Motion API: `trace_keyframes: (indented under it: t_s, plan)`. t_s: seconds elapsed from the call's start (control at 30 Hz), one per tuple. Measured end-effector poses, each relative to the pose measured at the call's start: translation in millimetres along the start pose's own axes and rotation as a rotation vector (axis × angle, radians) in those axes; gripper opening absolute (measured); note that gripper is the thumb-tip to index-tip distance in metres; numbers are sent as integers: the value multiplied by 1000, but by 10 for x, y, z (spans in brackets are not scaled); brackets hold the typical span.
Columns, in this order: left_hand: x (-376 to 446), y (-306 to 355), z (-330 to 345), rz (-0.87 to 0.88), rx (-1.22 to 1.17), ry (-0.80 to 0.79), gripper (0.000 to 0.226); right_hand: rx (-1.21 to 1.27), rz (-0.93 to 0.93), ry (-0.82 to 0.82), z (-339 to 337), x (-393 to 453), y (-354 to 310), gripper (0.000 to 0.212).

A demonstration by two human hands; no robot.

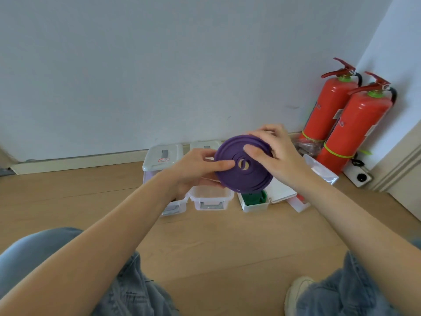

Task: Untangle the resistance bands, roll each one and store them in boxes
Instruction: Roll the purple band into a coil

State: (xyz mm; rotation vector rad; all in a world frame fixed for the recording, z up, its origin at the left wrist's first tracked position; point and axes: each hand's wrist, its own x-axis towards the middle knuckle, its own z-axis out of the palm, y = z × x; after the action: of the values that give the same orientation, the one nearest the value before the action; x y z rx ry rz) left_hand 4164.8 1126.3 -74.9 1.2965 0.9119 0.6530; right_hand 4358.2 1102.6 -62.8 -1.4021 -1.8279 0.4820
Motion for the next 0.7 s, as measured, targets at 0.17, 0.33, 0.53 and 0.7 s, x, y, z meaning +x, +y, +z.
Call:
trace_keyframes:
  t_s: [0.17,0.33,0.53,0.7]
  plan:
    - [-61,64,26,-78,-39,72,34,-300,-35,-224,-25,-311,9,114]
    - [38,-124,172,-170,-41,131,28,-281,-1,-33,269,-510,279,121]
    - [210,-462,14,-296,-188,236,21,-187,128,-73,629,-367,506,112]
    - [475,-975,-211,-431,-112,258,18,-67,279,-199,1003,-259,839,82]
